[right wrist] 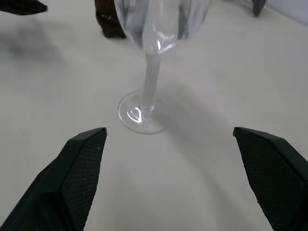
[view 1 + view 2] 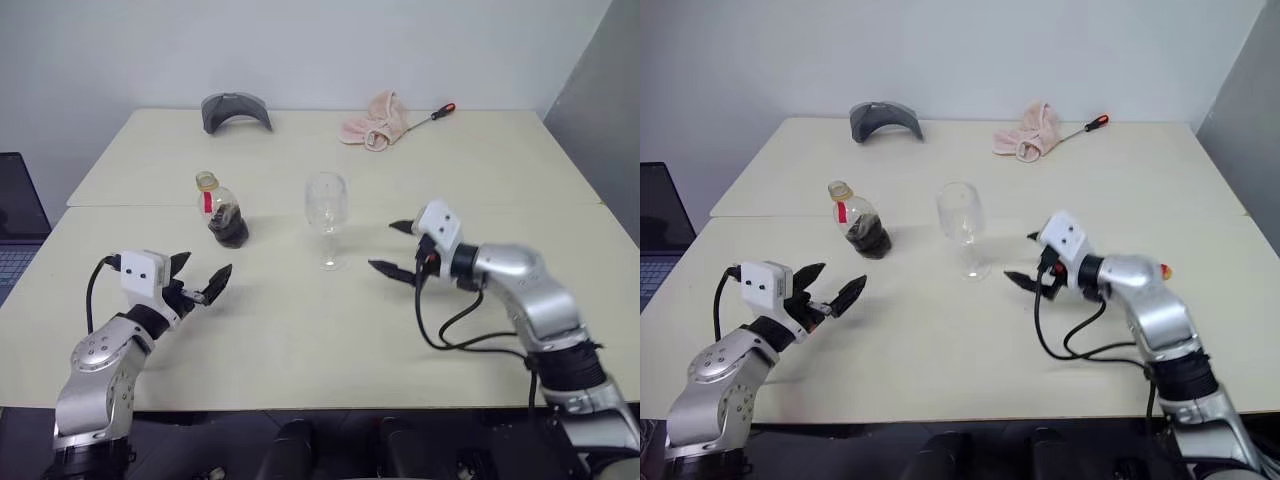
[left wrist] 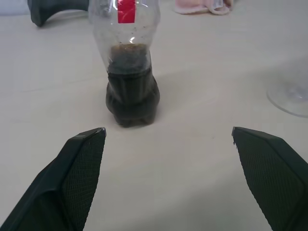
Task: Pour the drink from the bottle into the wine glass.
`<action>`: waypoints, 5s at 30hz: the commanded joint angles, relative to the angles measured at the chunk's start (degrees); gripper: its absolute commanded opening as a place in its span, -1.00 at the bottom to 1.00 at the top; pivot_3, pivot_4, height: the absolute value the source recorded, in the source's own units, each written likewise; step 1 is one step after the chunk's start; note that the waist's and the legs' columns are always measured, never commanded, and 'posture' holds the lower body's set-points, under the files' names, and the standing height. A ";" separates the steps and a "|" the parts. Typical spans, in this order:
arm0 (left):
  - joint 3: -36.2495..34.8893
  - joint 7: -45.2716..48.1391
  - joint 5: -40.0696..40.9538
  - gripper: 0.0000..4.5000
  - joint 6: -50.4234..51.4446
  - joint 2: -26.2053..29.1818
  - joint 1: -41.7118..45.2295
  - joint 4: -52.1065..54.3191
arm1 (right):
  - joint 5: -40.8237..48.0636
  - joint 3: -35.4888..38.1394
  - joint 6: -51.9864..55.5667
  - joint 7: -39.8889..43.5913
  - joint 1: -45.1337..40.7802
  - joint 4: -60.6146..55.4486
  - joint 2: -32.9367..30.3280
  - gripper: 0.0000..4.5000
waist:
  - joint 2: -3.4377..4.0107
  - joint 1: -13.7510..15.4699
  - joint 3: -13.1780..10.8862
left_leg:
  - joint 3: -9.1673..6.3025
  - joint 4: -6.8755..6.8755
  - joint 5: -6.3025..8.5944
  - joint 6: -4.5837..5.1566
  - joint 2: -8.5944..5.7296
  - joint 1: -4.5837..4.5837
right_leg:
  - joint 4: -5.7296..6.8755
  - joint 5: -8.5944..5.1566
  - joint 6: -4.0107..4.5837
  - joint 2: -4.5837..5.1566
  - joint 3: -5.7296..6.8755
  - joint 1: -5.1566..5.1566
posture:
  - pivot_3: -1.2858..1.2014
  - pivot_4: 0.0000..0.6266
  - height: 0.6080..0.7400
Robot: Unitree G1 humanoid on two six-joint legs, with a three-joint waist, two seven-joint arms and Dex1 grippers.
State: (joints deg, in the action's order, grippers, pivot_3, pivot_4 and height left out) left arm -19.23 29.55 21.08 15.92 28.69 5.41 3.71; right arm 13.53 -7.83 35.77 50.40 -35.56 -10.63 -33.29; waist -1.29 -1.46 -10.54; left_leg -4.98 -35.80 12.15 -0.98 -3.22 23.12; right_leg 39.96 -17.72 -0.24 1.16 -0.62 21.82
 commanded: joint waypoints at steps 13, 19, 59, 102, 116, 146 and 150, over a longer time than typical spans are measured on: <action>3.56 -0.89 -5.34 1.00 -8.58 0.64 16.99 -18.25 | 12.28 1.14 16.88 3.73 -21.02 -4.36 -2.53 0.99 | -0.13 0.02 0.04 | -0.05 -0.27 0.08 0.03 -0.10 0.78 | -0.12 0.18 -0.06 0.10 0.04 0.52 | 0.03 -0.52 1.00; 5.67 2.59 -6.17 1.00 -11.34 0.42 23.55 -27.81 | 12.13 0.60 15.95 3.65 -20.70 -4.17 -3.34 0.99 | -0.13 -0.01 0.04 | -0.06 -0.31 0.07 0.03 -0.11 0.76 | -0.09 0.33 -0.12 0.10 0.06 0.52 | 0.03 -0.52 1.00; 27.23 8.43 -32.44 -0.52 -44.77 3.23 60.64 -57.57 | 18.70 14.99 17.25 -11.62 7.91 -31.01 -5.05 1.00 | -0.21 -0.37 0.00 | -0.54 -0.86 0.06 0.04 -0.21 1.30 | 0.05 0.34 -0.15 0.07 0.50 0.65 | 0.03 -0.52 1.00; 47.26 -30.92 -67.43 -0.54 -62.37 9.05 73.03 -68.16 | 24.63 13.13 20.59 -20.61 5.84 -33.83 -6.81 1.00 | -0.21 -0.27 0.00 | -0.96 -1.14 0.05 0.04 -0.24 1.62 | 0.06 0.34 -0.16 0.08 1.03 0.67 | 0.03 -0.52 1.00; 48.95 -33.56 -69.00 -0.54 -62.57 9.22 74.60 -69.30 | 24.75 12.92 20.19 -21.31 5.83 -33.76 -7.15 1.00 | -0.21 -0.23 0.00 | -0.96 -1.15 0.05 0.04 -0.24 1.62 | 0.07 0.34 -0.15 0.08 1.03 0.67 | 0.03 -0.52 1.00; 50.22 -36.33 -70.68 -0.54 -63.39 9.90 75.35 -69.78 | 23.53 12.17 18.31 -20.93 6.73 -32.96 -7.20 1.00 | -0.21 -0.23 0.00 | -0.94 -1.18 0.04 0.04 -0.24 1.62 | 0.13 0.34 -0.15 0.08 1.02 0.69 | 0.03 -0.52 1.00; 50.01 -36.16 -70.39 -0.54 -63.40 9.88 75.42 -69.81 | 23.48 12.17 18.24 -20.97 6.80 -32.86 -7.13 1.00 | -0.21 -0.23 0.01 | -0.94 -1.19 0.04 0.04 -0.24 1.63 | 0.14 0.34 -0.15 0.08 1.02 0.69 | 0.03 -0.52 1.00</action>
State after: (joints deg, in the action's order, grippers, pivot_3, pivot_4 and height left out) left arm 31.27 -5.63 -49.90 -47.02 37.46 78.31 -66.42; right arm 37.17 3.35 55.51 29.71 -28.55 -42.50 -40.02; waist -1.50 -1.69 -10.53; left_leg -5.92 -36.98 12.19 -0.94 -3.47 24.74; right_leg 40.10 -17.38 -0.39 1.24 0.40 22.50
